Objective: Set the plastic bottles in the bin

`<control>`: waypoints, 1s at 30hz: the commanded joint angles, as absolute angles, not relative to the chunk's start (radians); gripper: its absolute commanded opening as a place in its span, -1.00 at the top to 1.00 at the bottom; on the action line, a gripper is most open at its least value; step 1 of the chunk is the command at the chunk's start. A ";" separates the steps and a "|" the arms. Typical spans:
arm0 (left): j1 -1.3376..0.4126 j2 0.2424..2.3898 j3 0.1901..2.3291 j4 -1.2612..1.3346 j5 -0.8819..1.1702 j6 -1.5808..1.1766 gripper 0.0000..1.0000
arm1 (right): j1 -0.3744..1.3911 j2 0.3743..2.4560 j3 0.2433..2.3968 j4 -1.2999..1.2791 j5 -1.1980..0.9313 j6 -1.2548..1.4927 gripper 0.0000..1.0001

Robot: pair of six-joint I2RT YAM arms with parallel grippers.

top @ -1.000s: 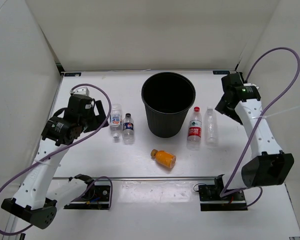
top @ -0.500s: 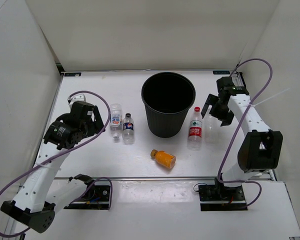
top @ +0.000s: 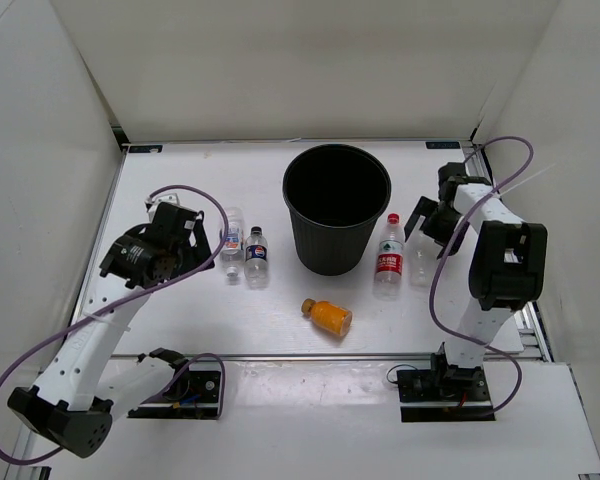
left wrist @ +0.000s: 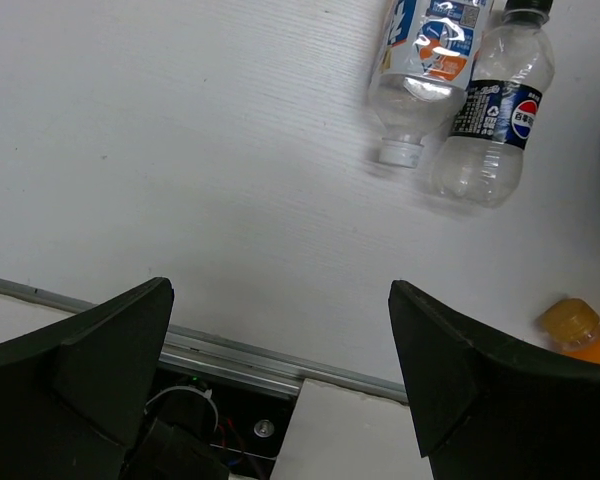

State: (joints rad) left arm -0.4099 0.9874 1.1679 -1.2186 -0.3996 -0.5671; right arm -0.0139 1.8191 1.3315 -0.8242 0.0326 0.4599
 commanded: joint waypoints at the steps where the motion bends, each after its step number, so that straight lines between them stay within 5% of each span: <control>1: -0.416 0.999 1.187 -1.238 -0.402 -0.574 -1.00 | -0.047 1.865 1.322 -0.779 0.011 0.448 -0.97; 3: -0.416 1.009 1.187 -1.238 -0.402 -0.574 -1.00 | -0.060 1.890 1.313 -0.779 0.011 0.439 -0.81; 6: -0.416 1.022 1.198 -1.238 -0.411 -0.587 -1.00 | -0.098 1.888 1.283 -0.792 0.020 0.439 -0.15; 11: -0.407 1.058 1.198 -1.229 -0.422 -0.646 -1.00 | -0.126 1.744 1.250 -0.869 0.063 0.475 0.16; 20: -0.307 1.196 1.069 -1.166 -0.319 -0.798 -1.00 | -0.020 1.252 1.567 -1.010 -0.077 0.736 0.15; 30: -0.279 1.313 1.097 -1.022 -0.259 -0.759 -1.00 | 0.408 1.595 2.186 -1.000 0.112 0.624 -0.03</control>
State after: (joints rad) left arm -0.2832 1.2919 1.0489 -1.0840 -0.2756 -0.7639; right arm 0.3386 1.4528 2.1624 -0.9390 0.0319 0.6674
